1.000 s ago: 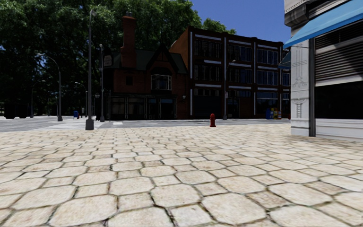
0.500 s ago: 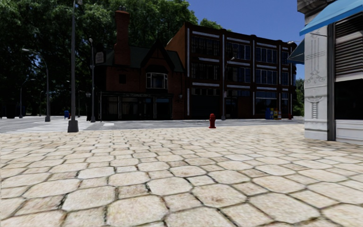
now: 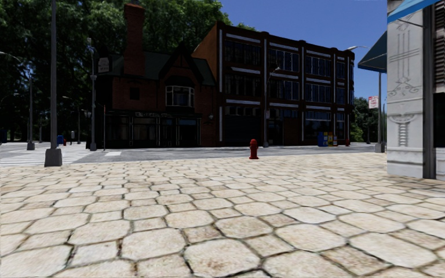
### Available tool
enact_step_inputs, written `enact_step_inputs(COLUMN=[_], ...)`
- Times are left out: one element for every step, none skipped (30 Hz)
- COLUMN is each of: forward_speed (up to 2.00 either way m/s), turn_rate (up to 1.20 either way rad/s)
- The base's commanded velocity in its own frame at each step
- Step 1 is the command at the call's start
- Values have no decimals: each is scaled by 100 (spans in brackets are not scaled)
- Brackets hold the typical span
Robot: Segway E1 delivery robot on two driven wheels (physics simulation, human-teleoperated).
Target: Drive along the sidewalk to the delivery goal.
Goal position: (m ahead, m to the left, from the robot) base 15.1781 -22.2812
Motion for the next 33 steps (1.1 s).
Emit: enact_step_inputs(forward_speed=[200,200,200,200,200,200,200,200,200,200,200,200,200,200,200,200,200,200,200,200,200,200,200,200,200,200,200,200,200,200,200,200,200], turn_rate=[-24,-26,-26,-27,-27,-27,-27,-28,-28,-28,-28,-28,-28,-28,-28,-32,-35,-35,-37,-38,-38,-38,-38,-38,-38,-38,-38,-38,-38,-38,-38,-38,-38])
